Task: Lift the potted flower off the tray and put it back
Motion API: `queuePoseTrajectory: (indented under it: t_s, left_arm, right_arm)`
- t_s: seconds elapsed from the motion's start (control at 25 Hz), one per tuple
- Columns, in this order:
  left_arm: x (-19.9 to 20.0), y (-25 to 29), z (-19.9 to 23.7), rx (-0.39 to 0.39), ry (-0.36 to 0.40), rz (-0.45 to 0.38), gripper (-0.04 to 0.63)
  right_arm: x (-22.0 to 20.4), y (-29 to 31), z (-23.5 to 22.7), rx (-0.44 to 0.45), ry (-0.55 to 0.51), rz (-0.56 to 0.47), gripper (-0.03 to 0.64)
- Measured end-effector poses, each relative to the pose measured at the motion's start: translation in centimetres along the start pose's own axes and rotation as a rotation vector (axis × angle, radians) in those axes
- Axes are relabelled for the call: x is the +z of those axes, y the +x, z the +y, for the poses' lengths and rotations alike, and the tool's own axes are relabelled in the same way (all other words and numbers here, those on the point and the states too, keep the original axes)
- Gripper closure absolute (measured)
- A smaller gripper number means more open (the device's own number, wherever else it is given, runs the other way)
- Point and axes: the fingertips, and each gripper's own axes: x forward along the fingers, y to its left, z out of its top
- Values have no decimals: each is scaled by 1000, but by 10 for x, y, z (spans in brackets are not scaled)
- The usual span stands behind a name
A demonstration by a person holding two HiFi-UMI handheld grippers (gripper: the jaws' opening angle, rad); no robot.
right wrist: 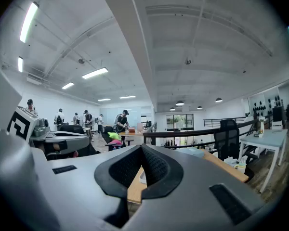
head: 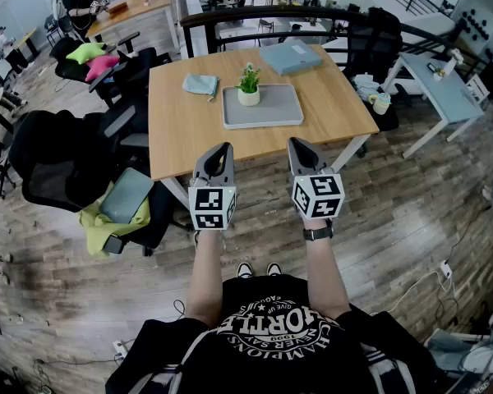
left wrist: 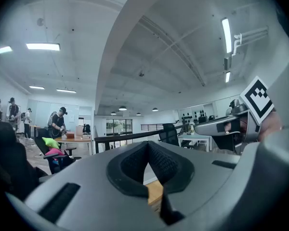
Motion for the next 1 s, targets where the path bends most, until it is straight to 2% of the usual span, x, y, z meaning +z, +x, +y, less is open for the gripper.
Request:
queuePoseTrajectory:
  t_s: [0.44, 0.8, 1.0]
  left_arm:
    - [-21, -4, 33, 5, -21, 26, 577]
    - [-32, 7, 31, -16, -71, 33, 577]
    - [-38, 28, 37, 2, -68, 43, 577]
  right_arm:
    - [-17, 19, 23, -2, 8, 17, 601]
    - [-44, 34, 18, 11, 45, 60, 601]
    - [-39, 59, 8, 37, 71, 44, 601]
